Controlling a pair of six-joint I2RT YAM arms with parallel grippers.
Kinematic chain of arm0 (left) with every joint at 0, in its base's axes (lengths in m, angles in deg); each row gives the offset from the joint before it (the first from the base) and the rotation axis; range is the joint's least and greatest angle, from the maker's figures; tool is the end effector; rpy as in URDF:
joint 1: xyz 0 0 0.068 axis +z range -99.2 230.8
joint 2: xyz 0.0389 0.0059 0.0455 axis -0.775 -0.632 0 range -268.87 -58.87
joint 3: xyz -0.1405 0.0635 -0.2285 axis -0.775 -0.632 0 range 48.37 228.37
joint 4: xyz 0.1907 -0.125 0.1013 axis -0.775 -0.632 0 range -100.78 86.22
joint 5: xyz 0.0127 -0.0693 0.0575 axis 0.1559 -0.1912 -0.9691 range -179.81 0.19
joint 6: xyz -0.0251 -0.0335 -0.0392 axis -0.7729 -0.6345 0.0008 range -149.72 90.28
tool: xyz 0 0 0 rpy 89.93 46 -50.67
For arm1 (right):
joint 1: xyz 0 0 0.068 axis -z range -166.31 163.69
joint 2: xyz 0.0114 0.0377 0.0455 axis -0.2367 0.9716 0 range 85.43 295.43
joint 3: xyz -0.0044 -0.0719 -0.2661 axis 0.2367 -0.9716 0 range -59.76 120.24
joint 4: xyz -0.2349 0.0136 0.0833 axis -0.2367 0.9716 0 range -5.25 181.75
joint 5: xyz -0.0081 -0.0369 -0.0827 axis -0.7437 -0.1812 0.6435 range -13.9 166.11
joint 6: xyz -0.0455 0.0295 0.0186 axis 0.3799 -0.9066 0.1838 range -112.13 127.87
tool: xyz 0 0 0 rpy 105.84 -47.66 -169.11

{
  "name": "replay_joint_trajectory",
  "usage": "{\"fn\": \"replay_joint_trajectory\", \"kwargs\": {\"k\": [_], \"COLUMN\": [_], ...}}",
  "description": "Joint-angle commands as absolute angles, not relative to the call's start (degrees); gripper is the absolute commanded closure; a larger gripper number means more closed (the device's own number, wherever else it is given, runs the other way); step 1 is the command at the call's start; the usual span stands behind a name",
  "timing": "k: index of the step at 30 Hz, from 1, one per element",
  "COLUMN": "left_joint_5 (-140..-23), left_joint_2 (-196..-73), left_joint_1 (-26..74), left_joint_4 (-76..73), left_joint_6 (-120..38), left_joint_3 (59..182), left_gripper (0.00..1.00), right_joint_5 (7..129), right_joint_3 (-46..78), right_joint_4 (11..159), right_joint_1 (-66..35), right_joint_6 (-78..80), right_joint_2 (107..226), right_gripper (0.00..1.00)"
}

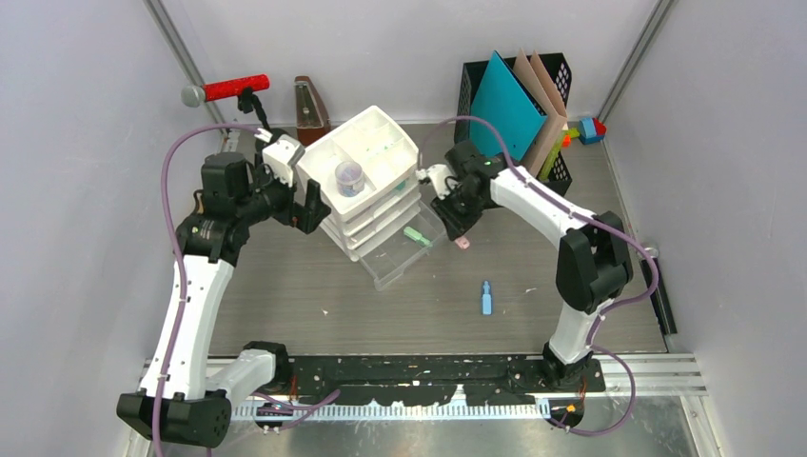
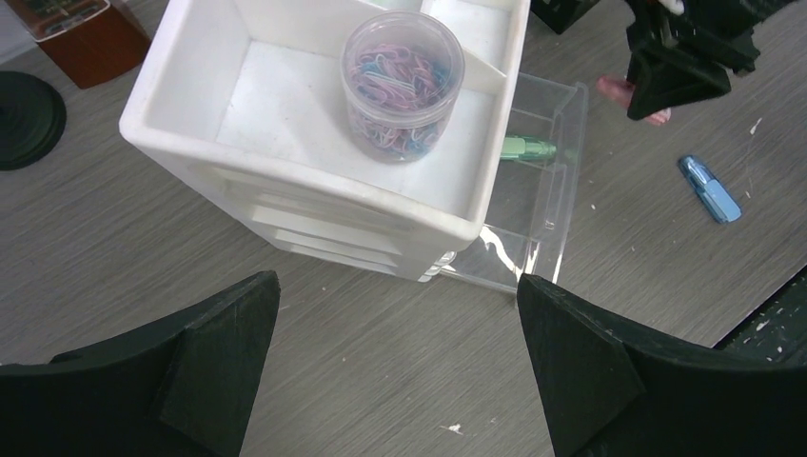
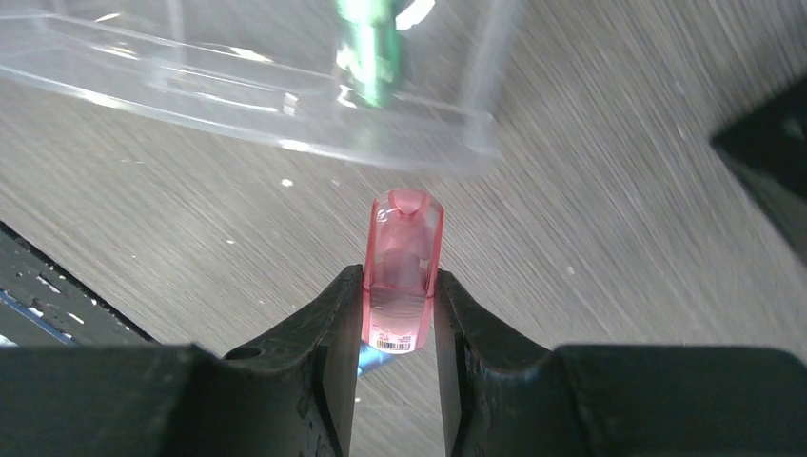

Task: Organize the desk
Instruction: Place the stationery in the drawer.

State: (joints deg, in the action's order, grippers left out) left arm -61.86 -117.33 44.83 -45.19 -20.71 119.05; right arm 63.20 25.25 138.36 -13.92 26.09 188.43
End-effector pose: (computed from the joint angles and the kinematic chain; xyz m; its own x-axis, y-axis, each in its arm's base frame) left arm 0.1875 -0.0388 0.3952 -0.4009 0.1810 -0.8981 0.5687 0.8177 -0.0891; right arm 0.3108 0.1728 0.2512 -0.6378 -0.6775 -0.3663 -0.7514 0.6519 0.1026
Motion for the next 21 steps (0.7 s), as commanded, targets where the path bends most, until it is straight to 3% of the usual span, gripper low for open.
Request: {"fn": "replay_joint_trajectory", "kwargs": {"k": [1, 21], "left_joint_5": [-64.99, -68.01], "left_joint_2": [-115.62, -114.77], "left_joint_1": [45.00, 45.00], "left_joint_4": [-44.65, -45.34], "left_joint_6": [-21.29, -20.87], "left_joint_3": [120.49, 121.24], "left_gripper": [0.00, 0.00], "right_joint_5": [63.70, 69.41], "right_joint_3": [27.00, 36.07], "right_joint_4": [134.82, 128.95], "right_joint_1": [-19.66, -33.41], "right_joint_6": [32.19, 44.08], "right_joint_2": [185.61, 192.88], "right_gripper": [0.82, 0.73]}}
